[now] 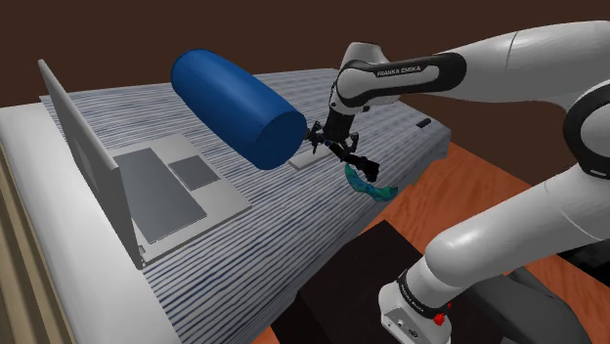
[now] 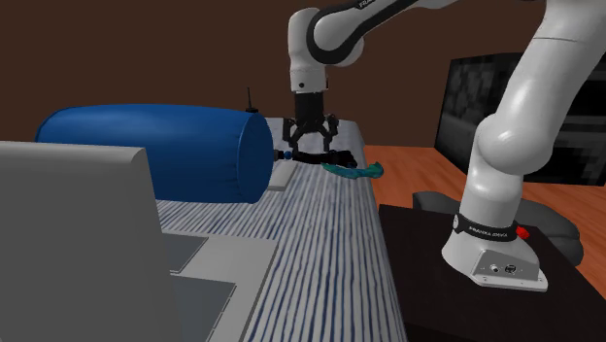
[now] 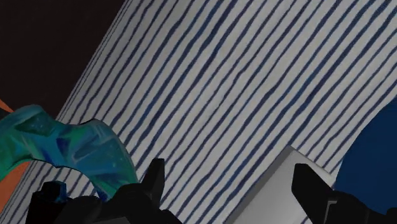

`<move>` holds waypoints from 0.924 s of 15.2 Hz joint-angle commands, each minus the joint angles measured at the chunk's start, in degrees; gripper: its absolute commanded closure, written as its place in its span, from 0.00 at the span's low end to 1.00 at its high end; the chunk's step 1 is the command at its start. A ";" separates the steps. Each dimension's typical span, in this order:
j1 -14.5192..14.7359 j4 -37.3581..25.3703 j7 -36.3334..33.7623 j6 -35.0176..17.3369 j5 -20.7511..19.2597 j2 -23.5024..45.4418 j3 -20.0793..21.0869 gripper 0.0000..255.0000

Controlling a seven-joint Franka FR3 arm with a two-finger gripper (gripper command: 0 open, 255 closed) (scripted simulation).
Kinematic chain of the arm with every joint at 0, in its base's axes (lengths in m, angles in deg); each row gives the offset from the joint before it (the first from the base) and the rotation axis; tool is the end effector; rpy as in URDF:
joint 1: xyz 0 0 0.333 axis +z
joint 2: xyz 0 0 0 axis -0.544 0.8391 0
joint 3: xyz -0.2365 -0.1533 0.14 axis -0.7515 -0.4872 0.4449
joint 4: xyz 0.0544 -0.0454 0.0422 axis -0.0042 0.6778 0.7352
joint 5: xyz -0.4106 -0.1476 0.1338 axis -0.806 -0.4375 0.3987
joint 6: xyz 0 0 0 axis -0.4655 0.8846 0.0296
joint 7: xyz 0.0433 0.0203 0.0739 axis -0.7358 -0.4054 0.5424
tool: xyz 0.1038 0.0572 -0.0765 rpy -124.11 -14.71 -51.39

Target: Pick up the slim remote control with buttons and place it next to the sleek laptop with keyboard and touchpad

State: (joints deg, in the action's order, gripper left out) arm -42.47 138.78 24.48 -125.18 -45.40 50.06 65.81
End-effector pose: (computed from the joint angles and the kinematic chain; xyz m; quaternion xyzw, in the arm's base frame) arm 0.5128 0.0178 0.3538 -0.9124 0.4065 0.0467 0.0070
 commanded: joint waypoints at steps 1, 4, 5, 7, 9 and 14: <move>-0.94 -2.29 -5.08 -3.70 -0.95 4.69 0.59 0.00; -2.10 -5.58 -12.02 -7.61 -2.79 10.23 0.61 0.00; -2.43 -6.75 -14.32 -8.77 -3.48 12.03 0.49 0.00; -2.98 -9.18 -18.87 -10.89 -4.93 15.53 0.05 0.00; -3.20 -10.77 -21.71 -12.10 -5.85 17.69 -0.41 0.00; -3.05 -9.30 -22.06 -15.73 -6.35 19.89 -0.49 0.00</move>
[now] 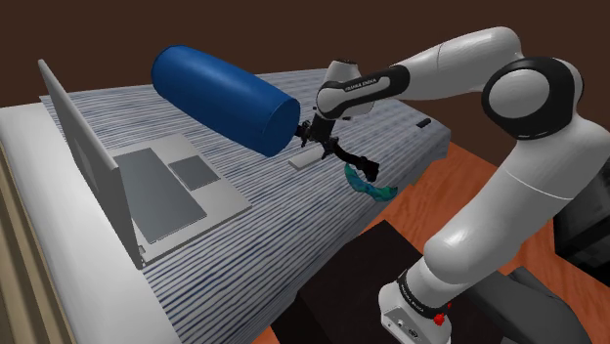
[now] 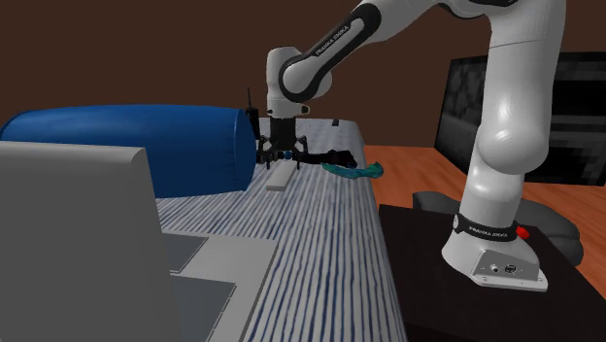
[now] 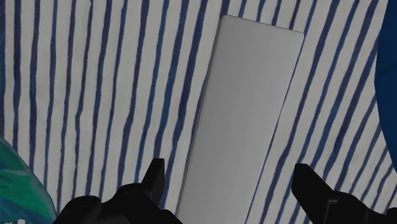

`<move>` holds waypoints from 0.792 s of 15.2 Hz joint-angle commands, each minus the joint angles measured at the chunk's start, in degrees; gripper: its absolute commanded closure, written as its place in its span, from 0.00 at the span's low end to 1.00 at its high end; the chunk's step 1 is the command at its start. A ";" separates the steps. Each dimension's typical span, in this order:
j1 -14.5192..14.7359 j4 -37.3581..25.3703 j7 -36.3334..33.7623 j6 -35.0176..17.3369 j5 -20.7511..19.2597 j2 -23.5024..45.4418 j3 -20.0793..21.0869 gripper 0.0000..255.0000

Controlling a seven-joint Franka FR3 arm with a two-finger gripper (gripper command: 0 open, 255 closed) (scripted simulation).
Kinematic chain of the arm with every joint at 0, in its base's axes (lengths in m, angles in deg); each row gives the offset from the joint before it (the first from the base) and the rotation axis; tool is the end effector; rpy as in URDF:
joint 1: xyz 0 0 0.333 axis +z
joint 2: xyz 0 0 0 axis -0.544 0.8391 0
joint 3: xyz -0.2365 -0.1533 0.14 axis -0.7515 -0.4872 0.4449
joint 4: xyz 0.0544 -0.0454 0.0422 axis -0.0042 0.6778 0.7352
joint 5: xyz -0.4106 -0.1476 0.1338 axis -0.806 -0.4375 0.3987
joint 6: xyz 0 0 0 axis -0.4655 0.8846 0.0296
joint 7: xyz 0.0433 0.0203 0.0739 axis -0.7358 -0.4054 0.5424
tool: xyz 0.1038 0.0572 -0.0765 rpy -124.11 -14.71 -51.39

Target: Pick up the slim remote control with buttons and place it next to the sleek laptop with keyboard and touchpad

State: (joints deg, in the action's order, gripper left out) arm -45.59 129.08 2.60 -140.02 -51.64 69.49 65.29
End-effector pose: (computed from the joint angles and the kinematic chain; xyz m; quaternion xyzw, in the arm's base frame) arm 0.6005 -0.0260 0.2731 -0.8179 0.5753 -0.0014 0.0101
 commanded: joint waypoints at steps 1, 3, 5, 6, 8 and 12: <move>0.10 0.66 -0.27 -1.61 -0.23 0.93 0.02 0.00; 0.14 1.05 -0.40 -2.74 -0.41 1.68 0.00 0.00; 0.14 1.04 -0.40 -2.74 -0.41 1.69 -0.01 0.00; 0.14 1.04 -0.40 -2.74 -0.41 1.69 -0.01 0.00; 0.14 1.04 -0.40 -2.74 -0.41 1.69 -0.01 0.00; 0.14 1.04 -0.40 -2.73 -0.41 1.68 -0.01 1.00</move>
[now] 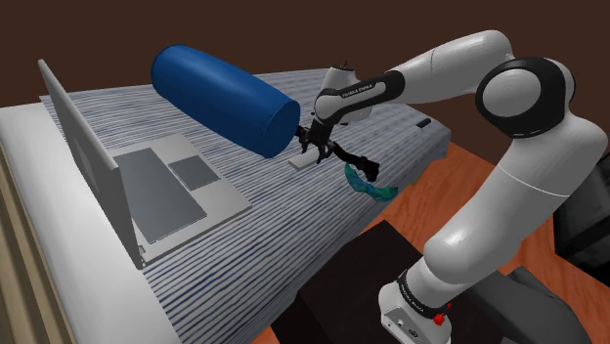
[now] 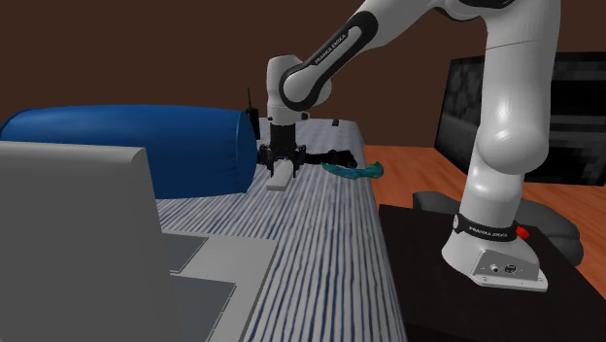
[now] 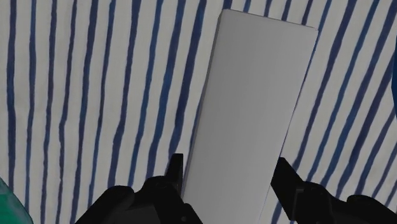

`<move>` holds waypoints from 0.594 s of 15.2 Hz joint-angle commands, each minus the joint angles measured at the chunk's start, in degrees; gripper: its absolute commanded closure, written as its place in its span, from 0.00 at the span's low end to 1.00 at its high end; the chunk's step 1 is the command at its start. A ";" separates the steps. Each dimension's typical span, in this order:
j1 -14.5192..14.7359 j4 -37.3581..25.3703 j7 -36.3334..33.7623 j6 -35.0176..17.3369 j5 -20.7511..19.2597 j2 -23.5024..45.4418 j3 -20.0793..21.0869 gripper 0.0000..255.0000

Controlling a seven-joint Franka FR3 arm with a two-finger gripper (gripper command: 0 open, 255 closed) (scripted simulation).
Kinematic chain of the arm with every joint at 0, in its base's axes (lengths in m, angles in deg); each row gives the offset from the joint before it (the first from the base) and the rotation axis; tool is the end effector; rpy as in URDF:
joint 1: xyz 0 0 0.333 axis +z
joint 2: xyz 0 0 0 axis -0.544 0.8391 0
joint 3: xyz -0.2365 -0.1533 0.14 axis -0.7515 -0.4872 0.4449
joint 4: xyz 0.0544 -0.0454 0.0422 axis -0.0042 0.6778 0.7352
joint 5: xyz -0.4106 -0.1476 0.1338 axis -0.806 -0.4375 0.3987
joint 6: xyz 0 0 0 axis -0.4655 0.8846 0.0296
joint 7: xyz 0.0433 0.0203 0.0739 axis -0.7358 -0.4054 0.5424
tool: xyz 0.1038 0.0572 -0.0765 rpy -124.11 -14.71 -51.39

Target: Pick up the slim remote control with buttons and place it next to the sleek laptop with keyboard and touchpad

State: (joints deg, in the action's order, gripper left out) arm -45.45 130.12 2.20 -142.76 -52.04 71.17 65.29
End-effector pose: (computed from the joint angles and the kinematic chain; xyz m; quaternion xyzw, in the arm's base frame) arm 0.5984 -0.0242 0.2514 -0.8178 0.5754 -0.0017 0.0104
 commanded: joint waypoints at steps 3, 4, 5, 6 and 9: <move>0.00 0.01 0.00 0.00 0.00 -0.01 -0.01 1.00; 0.00 0.01 0.00 0.00 0.00 -0.01 0.00 1.00; 0.00 0.01 0.00 0.00 -0.01 0.00 0.00 1.00; 0.00 0.00 0.00 0.00 -0.01 0.00 0.00 1.00; -0.02 -0.25 0.07 0.71 0.11 -0.47 0.01 1.00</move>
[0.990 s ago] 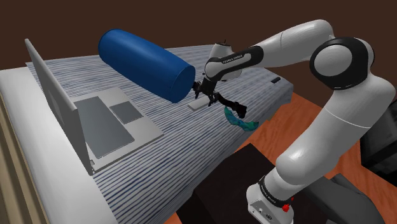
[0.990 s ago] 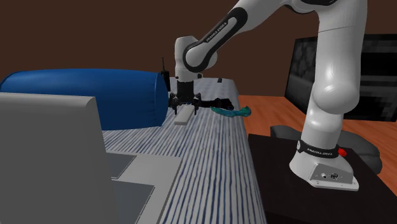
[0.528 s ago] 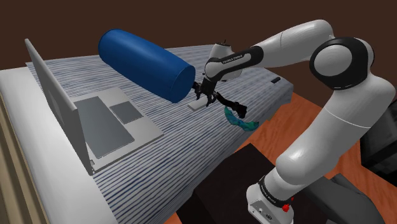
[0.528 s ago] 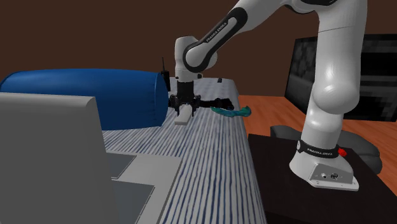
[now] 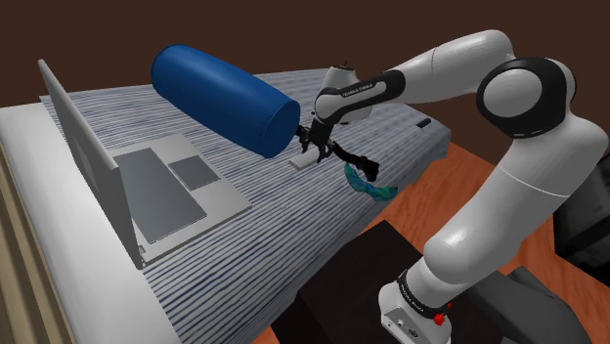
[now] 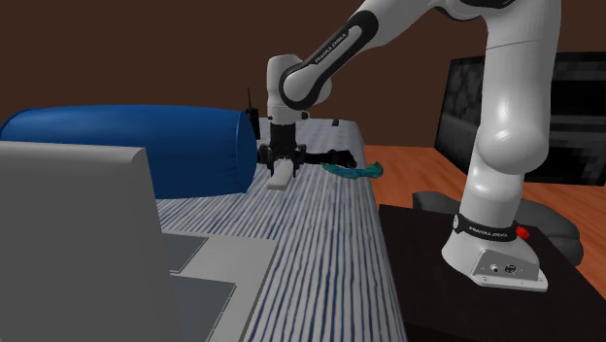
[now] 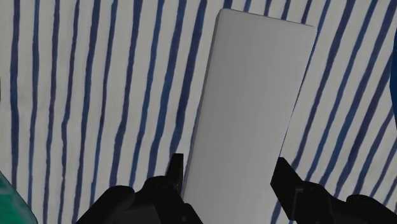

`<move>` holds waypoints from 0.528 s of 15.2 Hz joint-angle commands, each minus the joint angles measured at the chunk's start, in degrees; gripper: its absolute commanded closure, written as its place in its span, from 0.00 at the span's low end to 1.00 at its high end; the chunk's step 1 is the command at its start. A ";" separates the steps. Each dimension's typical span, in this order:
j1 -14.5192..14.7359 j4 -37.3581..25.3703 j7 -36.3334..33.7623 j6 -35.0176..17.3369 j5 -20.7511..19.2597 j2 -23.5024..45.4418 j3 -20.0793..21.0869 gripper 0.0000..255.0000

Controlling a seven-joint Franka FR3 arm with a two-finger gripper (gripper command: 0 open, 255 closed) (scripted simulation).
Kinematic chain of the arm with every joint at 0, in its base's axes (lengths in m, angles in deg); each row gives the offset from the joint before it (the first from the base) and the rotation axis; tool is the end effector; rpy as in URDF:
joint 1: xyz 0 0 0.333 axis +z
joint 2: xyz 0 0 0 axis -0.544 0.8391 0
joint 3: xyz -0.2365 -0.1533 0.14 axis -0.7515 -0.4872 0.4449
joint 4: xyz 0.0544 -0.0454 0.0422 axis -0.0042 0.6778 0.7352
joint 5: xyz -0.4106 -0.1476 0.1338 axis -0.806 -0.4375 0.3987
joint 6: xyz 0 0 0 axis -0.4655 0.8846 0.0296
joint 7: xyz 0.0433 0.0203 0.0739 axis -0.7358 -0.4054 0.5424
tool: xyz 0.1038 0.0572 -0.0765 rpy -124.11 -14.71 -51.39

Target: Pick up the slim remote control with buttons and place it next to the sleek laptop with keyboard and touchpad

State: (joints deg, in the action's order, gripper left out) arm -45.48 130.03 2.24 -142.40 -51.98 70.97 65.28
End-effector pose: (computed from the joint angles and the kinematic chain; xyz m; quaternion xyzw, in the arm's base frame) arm 0.5984 -0.0247 0.2536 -0.8176 0.5757 -0.0011 0.0101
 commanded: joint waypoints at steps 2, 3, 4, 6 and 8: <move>-0.03 -0.70 0.17 1.80 0.27 -1.19 0.06 1.00; -0.05 -0.99 0.24 2.53 0.37 -1.63 0.07 1.00; -0.07 -1.29 0.30 3.26 0.47 -2.07 0.08 1.00; -0.09 -1.93 0.42 4.72 0.66 -2.90 0.09 1.00; -0.12 -2.63 0.52 6.19 0.83 -3.69 0.10 1.00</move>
State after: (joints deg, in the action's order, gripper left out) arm -45.54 127.91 2.60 -136.96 -51.22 67.56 65.41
